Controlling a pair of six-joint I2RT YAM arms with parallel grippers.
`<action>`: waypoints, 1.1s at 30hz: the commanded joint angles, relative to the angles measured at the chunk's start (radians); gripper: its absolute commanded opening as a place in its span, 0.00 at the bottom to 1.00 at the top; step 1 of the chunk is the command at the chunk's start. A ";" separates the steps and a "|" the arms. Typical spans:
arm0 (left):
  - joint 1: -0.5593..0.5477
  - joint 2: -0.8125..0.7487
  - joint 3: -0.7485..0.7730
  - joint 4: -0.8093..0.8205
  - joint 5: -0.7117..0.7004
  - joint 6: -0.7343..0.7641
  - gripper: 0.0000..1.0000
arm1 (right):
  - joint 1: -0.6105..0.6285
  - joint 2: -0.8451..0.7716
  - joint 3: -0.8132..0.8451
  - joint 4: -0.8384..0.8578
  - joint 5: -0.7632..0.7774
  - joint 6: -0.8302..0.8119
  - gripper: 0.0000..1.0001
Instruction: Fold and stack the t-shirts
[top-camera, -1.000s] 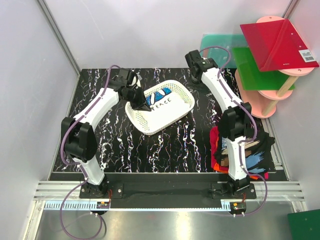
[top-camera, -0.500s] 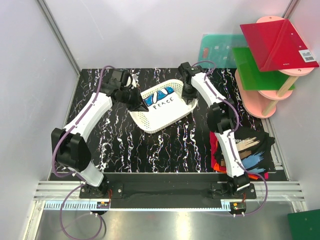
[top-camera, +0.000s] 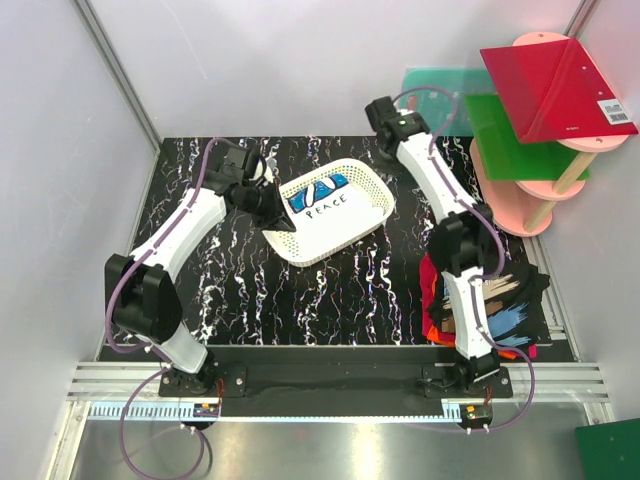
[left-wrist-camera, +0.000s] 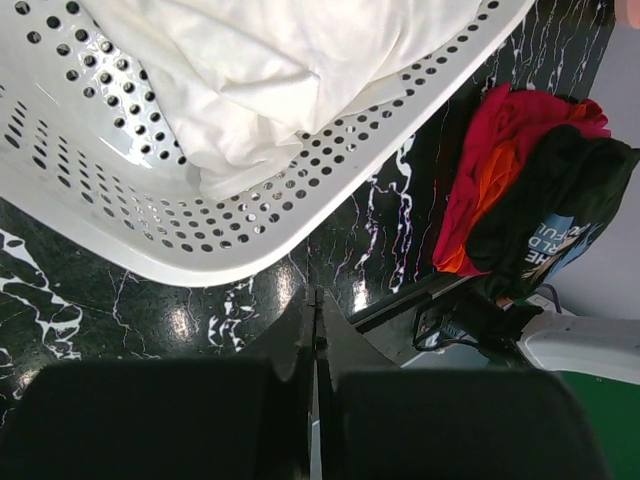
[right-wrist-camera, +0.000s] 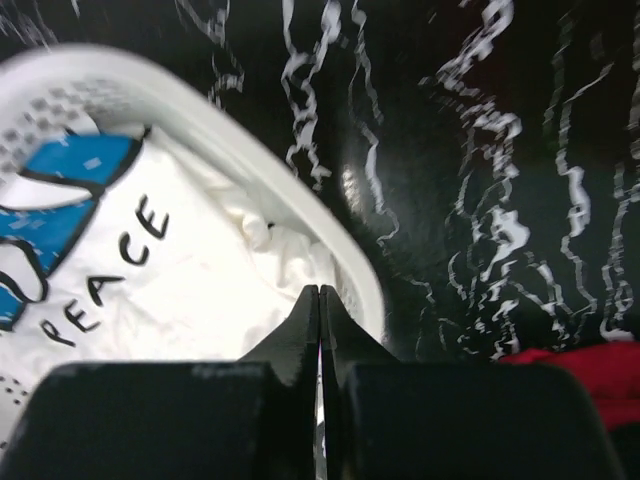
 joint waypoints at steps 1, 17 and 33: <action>0.003 -0.009 -0.021 0.008 0.026 0.025 0.00 | -0.070 -0.091 -0.051 0.053 0.158 0.021 0.00; 0.003 -0.007 -0.023 -0.004 0.026 0.036 0.00 | -0.006 0.194 0.105 -0.015 -0.195 -0.029 0.00; -0.085 0.160 0.136 0.025 0.150 0.050 0.00 | 0.109 0.010 0.028 0.011 -0.054 -0.062 0.00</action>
